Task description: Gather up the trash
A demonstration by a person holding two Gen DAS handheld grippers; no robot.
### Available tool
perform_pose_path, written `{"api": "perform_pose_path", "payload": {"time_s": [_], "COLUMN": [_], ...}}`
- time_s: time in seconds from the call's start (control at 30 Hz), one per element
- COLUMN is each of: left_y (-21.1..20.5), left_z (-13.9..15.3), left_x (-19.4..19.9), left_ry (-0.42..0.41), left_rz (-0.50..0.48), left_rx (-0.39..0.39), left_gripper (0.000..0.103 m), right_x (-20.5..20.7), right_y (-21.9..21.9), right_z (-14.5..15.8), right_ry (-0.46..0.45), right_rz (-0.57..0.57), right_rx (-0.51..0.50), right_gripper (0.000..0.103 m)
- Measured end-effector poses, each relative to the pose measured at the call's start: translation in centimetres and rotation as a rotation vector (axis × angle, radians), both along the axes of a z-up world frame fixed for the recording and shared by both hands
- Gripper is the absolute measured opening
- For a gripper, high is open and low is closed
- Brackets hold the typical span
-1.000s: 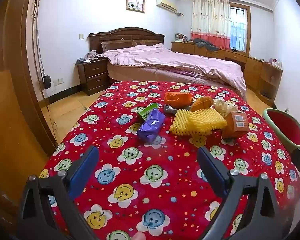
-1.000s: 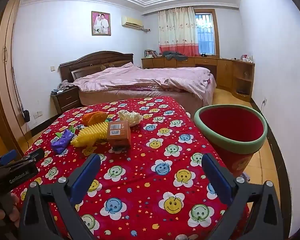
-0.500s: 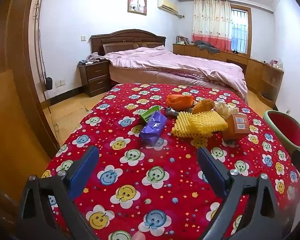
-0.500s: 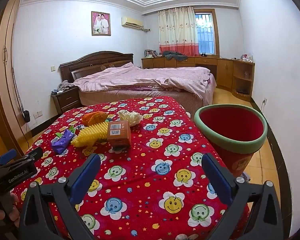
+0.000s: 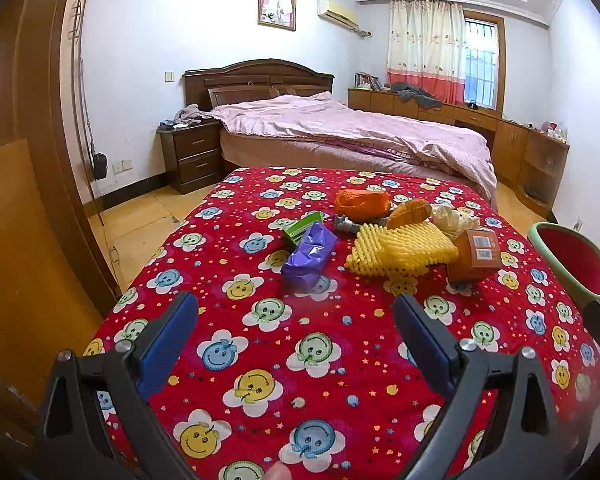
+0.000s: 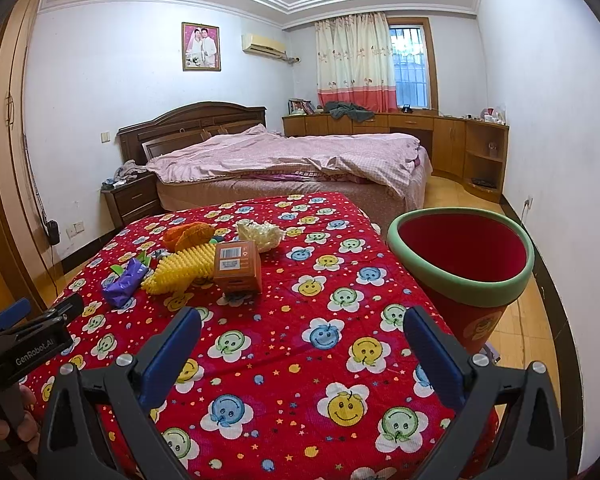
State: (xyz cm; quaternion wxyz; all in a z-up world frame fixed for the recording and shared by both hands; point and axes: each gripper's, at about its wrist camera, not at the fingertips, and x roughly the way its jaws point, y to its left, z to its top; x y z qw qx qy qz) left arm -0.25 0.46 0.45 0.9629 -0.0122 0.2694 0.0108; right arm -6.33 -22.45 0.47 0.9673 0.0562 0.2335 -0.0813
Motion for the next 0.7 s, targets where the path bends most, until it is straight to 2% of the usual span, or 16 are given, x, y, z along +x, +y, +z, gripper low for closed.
{"api": "perform_pose_path", "payload": {"time_s": [0.7], "left_y": [0.19], "left_z": [0.05], "left_x": [-0.06], "left_ry": [-0.003], "left_rz": [0.001], "left_rx": [-0.002], "left_gripper": [0.097], "right_x": [0.03], "right_y": [0.09], "right_z": [-0.06], "right_ry": [0.001], "right_rz": [0.0], "right_rx": [0.001], "right_gripper": [0.103]}}
